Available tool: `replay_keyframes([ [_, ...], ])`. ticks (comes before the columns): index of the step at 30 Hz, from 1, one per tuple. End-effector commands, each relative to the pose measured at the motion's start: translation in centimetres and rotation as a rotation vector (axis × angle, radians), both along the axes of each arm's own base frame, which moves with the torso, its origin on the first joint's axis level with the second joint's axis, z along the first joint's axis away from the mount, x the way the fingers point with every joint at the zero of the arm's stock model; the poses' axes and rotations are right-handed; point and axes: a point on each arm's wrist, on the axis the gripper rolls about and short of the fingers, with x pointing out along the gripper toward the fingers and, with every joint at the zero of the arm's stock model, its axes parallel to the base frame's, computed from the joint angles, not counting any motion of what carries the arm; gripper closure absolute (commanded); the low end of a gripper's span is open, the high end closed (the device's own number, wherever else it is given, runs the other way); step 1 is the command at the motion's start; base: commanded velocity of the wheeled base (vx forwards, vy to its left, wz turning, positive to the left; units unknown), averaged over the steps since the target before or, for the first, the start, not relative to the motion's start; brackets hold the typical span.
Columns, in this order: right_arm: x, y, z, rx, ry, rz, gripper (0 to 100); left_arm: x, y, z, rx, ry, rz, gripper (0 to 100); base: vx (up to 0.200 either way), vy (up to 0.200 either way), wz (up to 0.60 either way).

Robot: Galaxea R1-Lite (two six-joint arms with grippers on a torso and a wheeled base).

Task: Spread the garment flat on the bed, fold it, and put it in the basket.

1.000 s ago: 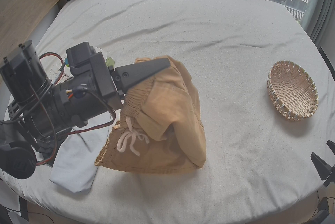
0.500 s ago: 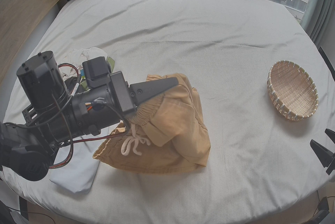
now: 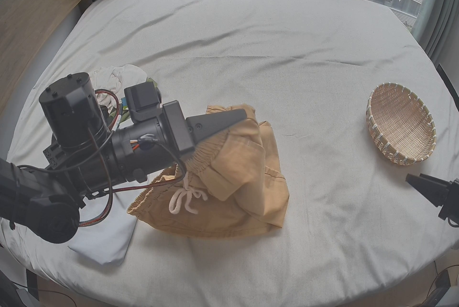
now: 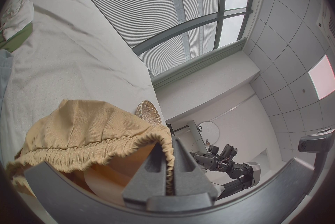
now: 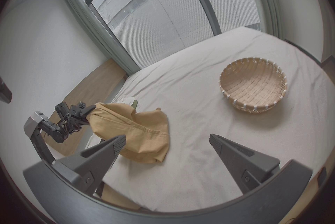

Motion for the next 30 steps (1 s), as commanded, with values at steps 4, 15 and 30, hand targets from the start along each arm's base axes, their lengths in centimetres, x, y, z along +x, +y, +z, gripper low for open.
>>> replay_keyframes([
  [4,3.8,1.9,-1.6,0.0,0.171,0.084,0,1.5,1.1,0.1,-0.007,-0.011,0.048,100,0.0,0.0,0.0],
  [15,8.3,6.1,-3.7,0.132,0.302,0.16,0,1.8,1.9,0.5,-0.016,-0.027,0.076,100,0.0,0.0,0.0],
  [30,14.7,9.9,-7.5,0.128,0.357,0.167,0,2.3,3.2,0.9,-0.026,-0.048,0.122,100,0.0,0.0,0.0],
])
